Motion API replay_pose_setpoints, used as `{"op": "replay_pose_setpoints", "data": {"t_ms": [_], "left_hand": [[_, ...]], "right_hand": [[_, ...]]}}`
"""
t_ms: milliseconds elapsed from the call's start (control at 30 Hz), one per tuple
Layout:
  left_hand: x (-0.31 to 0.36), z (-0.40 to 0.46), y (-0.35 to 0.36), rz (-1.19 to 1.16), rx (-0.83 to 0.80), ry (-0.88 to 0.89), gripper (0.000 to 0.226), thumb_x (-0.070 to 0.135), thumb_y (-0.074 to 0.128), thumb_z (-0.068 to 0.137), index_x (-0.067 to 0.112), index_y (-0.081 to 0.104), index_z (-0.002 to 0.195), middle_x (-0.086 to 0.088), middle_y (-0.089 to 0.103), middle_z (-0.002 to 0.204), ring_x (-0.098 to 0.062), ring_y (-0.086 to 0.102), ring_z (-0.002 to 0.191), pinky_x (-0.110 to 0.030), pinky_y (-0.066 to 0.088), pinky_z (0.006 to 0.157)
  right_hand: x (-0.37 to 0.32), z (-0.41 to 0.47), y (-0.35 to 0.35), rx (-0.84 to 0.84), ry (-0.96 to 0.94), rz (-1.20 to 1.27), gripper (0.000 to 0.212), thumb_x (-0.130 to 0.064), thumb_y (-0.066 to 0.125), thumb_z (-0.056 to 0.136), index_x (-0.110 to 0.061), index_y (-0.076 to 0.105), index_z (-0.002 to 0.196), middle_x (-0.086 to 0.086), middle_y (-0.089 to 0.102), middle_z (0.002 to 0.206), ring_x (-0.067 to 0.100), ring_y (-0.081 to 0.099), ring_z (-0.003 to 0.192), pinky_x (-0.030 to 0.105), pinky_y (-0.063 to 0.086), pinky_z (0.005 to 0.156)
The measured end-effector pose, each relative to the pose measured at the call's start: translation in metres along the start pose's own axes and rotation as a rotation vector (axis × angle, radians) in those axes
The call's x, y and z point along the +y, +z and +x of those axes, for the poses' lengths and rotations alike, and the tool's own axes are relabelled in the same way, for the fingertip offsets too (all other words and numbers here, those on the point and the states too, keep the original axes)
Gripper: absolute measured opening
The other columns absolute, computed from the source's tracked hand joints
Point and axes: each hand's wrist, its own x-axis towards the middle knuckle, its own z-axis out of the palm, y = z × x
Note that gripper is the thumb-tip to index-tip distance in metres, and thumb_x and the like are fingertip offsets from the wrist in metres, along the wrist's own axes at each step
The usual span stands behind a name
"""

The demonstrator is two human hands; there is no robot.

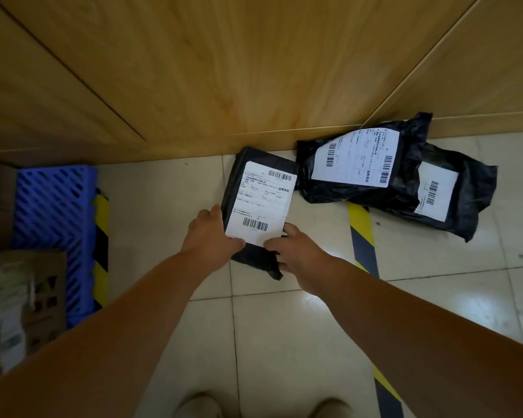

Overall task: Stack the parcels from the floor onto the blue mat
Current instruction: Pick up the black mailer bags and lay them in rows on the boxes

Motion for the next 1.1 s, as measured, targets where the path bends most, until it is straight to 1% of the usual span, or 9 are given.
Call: {"op": "replay_pose_setpoints", "data": {"t_ms": [167,333,433,533,633,700,800,967,1100], "left_hand": [[0.006,-0.039,-0.008,-0.066,0.01,-0.017,0.061,0.024,0.073,0.078,0.014,0.045,0.13,-0.004,0.038,0.107,-0.019,0.047,0.1,-0.027,0.044,0.081],[0.019,-0.097,-0.036,-0.256,0.066,-0.006,0.072,0.014,0.074,0.078,0.018,0.035,0.138,-0.005,0.046,0.126,-0.018,0.051,0.102,-0.026,0.048,0.078],[0.031,-0.14,-0.061,-0.355,0.082,0.018,0.068,0.009,0.071,0.079,0.019,0.034,0.136,0.007,0.053,0.117,-0.015,0.054,0.101,-0.029,0.051,0.079],[0.044,-0.185,-0.087,-0.441,0.105,-0.002,0.068,0.004,0.071,0.078,0.018,0.036,0.135,0.002,0.058,0.117,-0.018,0.057,0.104,-0.031,0.052,0.082],[0.06,-0.234,-0.117,-0.498,0.113,-0.013,0.066,0.001,0.067,0.079,0.02,0.037,0.134,0.006,0.06,0.106,-0.013,0.058,0.094,-0.02,0.049,0.071],[0.072,-0.268,-0.139,-0.541,0.114,-0.011,0.059,0.003,0.063,0.083,0.022,0.038,0.132,0.013,0.058,0.098,-0.006,0.058,0.087,-0.015,0.045,0.064],[0.091,-0.316,-0.171,-0.575,0.132,-0.003,0.046,0.011,0.062,0.087,0.025,0.042,0.126,0.016,0.058,0.096,-0.006,0.06,0.088,-0.02,0.048,0.068],[0.121,-0.393,-0.228,-0.567,0.139,-0.006,0.044,0.024,0.07,0.082,0.034,0.038,0.109,0.019,0.059,0.091,0.0,0.058,0.078,-0.024,0.049,0.063],[0.135,-0.445,-0.27,-0.498,0.149,0.002,0.048,0.028,0.072,0.079,0.029,0.038,0.113,0.017,0.057,0.089,-0.005,0.057,0.075,-0.023,0.043,0.054]], "right_hand": [[-0.009,-0.035,-0.006,-0.041,0.029,0.01,0.044,-0.011,0.061,0.087,-0.021,0.045,0.127,0.005,0.059,0.119,0.018,0.058,0.101,0.042,0.048,0.098],[-0.029,-0.092,-0.002,-0.033,0.042,0.048,0.04,-0.011,0.062,0.087,-0.025,0.044,0.12,0.005,0.057,0.124,0.023,0.055,0.114,0.051,0.05,0.094],[-0.048,-0.136,0.003,-0.012,0.017,0.065,0.035,-0.011,0.06,0.086,-0.025,0.043,0.113,0.005,0.056,0.123,0.023,0.053,0.116,0.055,0.051,0.09],[-0.068,-0.191,0.011,0.004,0.001,0.05,0.03,-0.013,0.06,0.087,-0.024,0.041,0.107,0.004,0.056,0.121,0.022,0.052,0.116,0.056,0.05,0.091],[-0.086,-0.252,0.019,0.01,-0.006,0.023,0.026,-0.016,0.06,0.088,-0.024,0.039,0.102,0.002,0.056,0.114,0.02,0.053,0.109,0.053,0.05,0.091],[-0.099,-0.292,0.024,0.024,-0.001,0.013,0.029,-0.016,0.061,0.088,-0.02,0.039,0.105,0.002,0.056,0.108,0.018,0.053,0.1,0.051,0.051,0.09],[-0.119,-0.351,0.03,0.043,0.011,0.015,0.038,-0.015,0.063,0.086,-0.015,0.037,0.114,0.003,0.056,0.108,0.017,0.053,0.092,0.053,0.048,0.094],[-0.145,-0.448,0.042,0.058,-0.005,0.019,0.039,-0.014,0.067,0.084,-0.016,0.04,0.111,0.004,0.056,0.105,0.018,0.054,0.092,0.056,0.046,0.094],[-0.165,-0.521,0.053,0.062,-0.047,0.03,0.035,-0.012,0.069,0.083,-0.02,0.041,0.103,0.004,0.057,0.108,0.019,0.055,0.098,0.053,0.048,0.092]]}}
